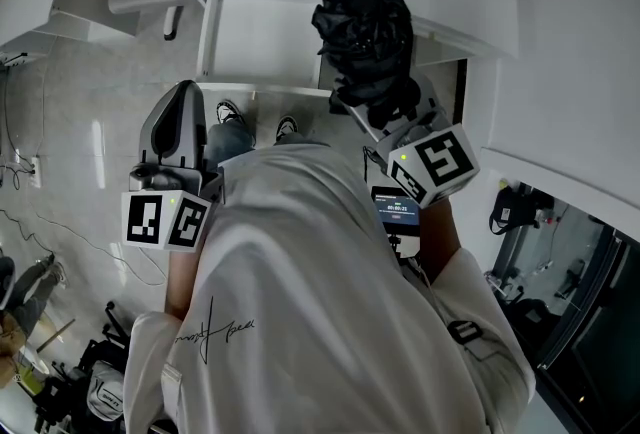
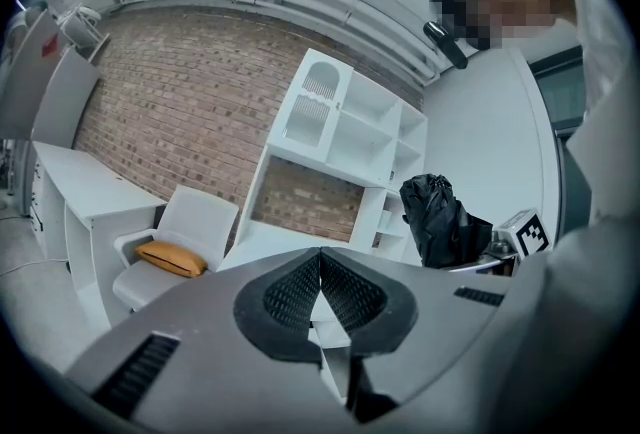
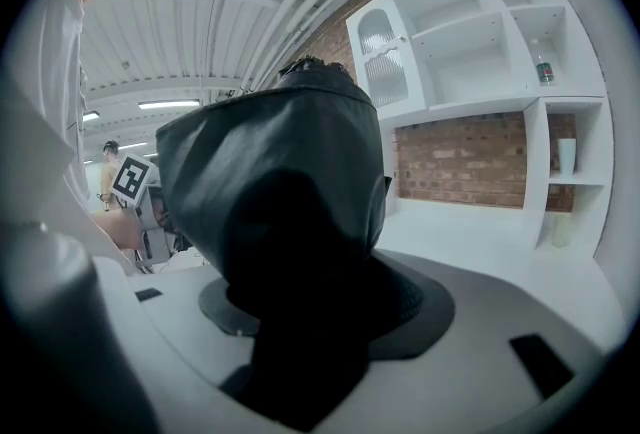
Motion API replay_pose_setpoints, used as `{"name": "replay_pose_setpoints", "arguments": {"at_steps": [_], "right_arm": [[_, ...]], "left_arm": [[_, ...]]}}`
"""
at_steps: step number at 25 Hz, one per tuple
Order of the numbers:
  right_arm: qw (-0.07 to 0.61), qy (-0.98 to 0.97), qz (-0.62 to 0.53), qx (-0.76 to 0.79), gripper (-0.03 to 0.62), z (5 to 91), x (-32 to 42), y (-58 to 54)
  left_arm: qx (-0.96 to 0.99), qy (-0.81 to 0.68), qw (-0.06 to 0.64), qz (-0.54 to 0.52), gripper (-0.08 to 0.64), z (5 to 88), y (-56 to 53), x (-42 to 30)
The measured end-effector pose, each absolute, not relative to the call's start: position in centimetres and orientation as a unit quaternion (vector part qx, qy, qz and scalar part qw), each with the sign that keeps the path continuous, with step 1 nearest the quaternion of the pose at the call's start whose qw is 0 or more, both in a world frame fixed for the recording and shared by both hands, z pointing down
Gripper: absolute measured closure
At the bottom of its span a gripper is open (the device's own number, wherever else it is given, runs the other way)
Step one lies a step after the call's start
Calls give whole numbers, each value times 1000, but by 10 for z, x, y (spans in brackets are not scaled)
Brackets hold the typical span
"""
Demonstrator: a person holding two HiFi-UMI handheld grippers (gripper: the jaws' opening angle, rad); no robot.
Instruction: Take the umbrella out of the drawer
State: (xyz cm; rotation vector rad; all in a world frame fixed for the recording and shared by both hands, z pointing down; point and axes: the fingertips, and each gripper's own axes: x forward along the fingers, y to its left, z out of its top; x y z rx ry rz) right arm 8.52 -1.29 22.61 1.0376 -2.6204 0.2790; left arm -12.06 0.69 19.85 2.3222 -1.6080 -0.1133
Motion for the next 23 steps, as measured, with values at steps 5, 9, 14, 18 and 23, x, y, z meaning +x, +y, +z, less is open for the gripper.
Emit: {"name": "replay_pose_setpoints", "arguments": {"at_steps": [5,9,14,18,23], "right_arm": [[154,-914,100,362,342,228,86,-13],[155,-914,100,360,342,229,86,-13],[155,-914,102,360,342,229,86,-14],[156,-915,101,359,342,229,87,-13],[158,-915,101,358,342,230,87,-13]], "left_arm": [[812,-559,160,-38,545,202,6,-119],[813,-557,163,-37,545,205,4,-117],[813,-555,171,-37,545,210,3,-116],[815,-552,170,-37,545,210,2,-113],[816,-552,169,-37,545,210,1,-113]]}}
